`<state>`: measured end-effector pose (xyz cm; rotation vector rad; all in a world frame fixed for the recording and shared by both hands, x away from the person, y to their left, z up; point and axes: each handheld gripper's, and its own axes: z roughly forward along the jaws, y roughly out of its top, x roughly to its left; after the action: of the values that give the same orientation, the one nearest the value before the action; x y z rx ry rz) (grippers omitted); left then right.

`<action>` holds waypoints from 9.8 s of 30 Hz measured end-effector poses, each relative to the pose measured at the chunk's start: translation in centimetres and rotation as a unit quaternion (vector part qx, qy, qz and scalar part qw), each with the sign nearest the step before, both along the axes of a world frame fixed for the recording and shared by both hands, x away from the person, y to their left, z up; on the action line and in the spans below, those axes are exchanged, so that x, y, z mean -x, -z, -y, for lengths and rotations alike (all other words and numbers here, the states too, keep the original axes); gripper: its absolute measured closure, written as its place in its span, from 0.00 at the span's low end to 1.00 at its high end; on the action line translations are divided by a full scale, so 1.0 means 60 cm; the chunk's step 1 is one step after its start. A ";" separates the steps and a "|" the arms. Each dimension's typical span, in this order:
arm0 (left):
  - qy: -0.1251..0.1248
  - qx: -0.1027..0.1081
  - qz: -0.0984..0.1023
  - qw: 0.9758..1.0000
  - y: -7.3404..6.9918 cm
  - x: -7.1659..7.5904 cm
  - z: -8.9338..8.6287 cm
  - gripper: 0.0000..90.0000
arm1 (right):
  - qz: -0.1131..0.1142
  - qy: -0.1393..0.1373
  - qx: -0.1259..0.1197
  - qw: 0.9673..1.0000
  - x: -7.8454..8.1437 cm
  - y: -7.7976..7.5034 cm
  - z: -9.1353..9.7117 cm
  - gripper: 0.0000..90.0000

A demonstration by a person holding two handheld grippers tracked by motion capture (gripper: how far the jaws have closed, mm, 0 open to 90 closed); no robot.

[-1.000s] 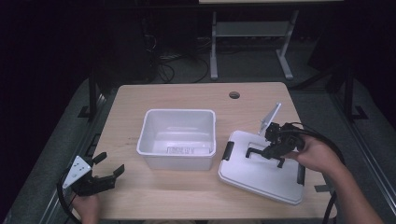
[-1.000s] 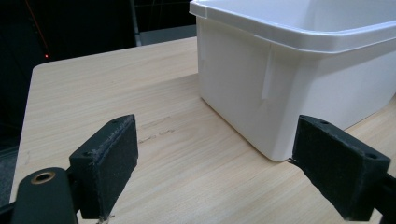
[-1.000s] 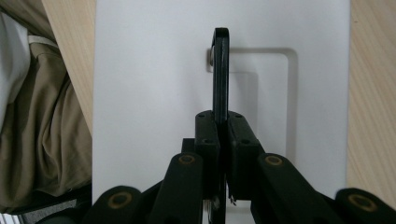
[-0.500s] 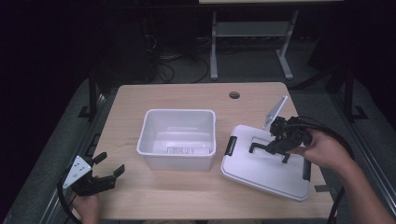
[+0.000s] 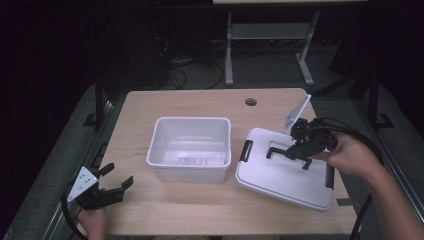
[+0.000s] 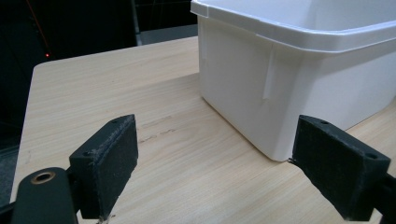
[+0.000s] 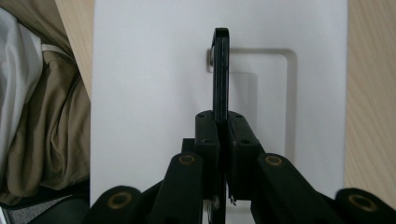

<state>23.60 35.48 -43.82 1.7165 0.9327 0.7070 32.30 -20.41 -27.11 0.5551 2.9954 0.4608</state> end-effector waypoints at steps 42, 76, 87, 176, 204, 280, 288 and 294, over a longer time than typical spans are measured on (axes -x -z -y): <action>-0.002 0.003 0.001 1.000 0.000 -0.001 -0.005 0.15 | 0.035 -0.046 -0.031 0.998 -0.011 -0.080 -0.076 0.94; -0.011 0.015 0.003 1.000 0.001 0.007 -0.018 0.15 | 0.030 -0.081 -0.042 0.995 -0.050 -0.088 -0.173 0.94; -0.012 0.018 0.003 1.000 0.002 0.008 -0.019 0.15 | 0.031 -0.088 -0.045 0.995 -0.055 -0.085 -0.191 0.94; -0.013 0.027 0.003 1.000 0.002 0.008 -0.027 0.15 | -0.001 -0.161 -0.032 0.986 -0.152 -0.055 -0.393 0.94; -0.014 0.027 0.005 1.000 0.001 0.011 -0.030 0.15 | -0.013 -0.163 -0.019 0.986 -0.180 -0.017 -0.418 0.94; -0.008 0.023 0.007 1.000 0.000 0.012 -0.020 0.15 | -0.016 -0.113 -0.061 0.992 -0.149 -0.023 -0.308 0.80; -0.009 0.020 0.007 1.000 -0.001 0.011 -0.021 0.15 | -0.012 -0.100 -0.064 0.993 -0.145 -0.024 -0.282 0.79; -0.009 0.022 0.006 1.000 0.000 0.011 -0.019 0.15 | -0.010 -0.090 -0.066 0.994 -0.142 -0.025 -0.260 0.77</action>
<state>22.96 36.63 -43.80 1.6662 0.9502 0.7032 40.82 -4.80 -25.62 0.3001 3.0646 0.6722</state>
